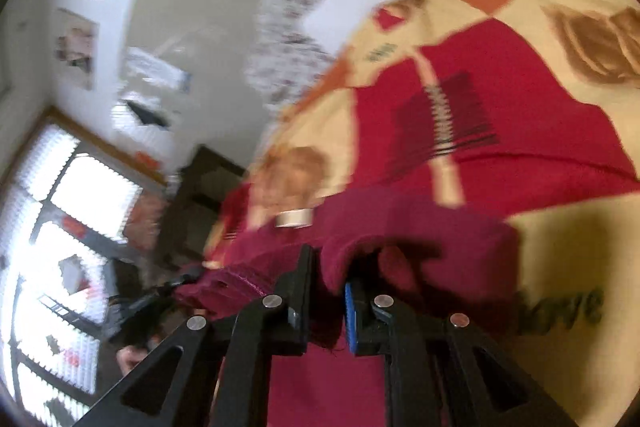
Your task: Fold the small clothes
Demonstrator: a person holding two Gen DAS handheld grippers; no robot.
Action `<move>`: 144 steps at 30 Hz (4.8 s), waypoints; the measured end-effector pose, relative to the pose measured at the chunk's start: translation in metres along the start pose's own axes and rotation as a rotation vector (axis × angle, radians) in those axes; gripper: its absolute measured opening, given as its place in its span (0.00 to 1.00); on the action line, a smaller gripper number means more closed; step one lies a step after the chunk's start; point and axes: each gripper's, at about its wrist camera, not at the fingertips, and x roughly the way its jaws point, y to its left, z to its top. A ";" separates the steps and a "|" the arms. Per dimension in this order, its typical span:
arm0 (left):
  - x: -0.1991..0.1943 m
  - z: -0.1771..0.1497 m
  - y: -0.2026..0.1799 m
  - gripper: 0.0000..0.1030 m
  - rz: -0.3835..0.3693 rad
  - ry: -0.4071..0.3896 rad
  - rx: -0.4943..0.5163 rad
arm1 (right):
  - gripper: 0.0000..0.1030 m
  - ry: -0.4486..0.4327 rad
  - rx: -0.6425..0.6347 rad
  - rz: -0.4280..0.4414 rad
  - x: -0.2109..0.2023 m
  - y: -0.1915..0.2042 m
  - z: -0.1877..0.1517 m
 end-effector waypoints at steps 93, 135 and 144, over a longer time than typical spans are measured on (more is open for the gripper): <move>-0.053 -0.126 0.008 0.41 0.155 0.000 0.106 | 0.46 0.205 -0.578 -0.133 0.079 0.176 -0.125; -0.014 -0.130 0.050 0.45 0.105 -0.012 -0.015 | 0.46 0.233 -0.585 -0.199 0.240 0.228 -0.054; -0.022 -0.139 0.046 0.45 0.110 -0.021 -0.010 | 0.51 0.324 -0.593 -0.186 0.235 0.240 -0.083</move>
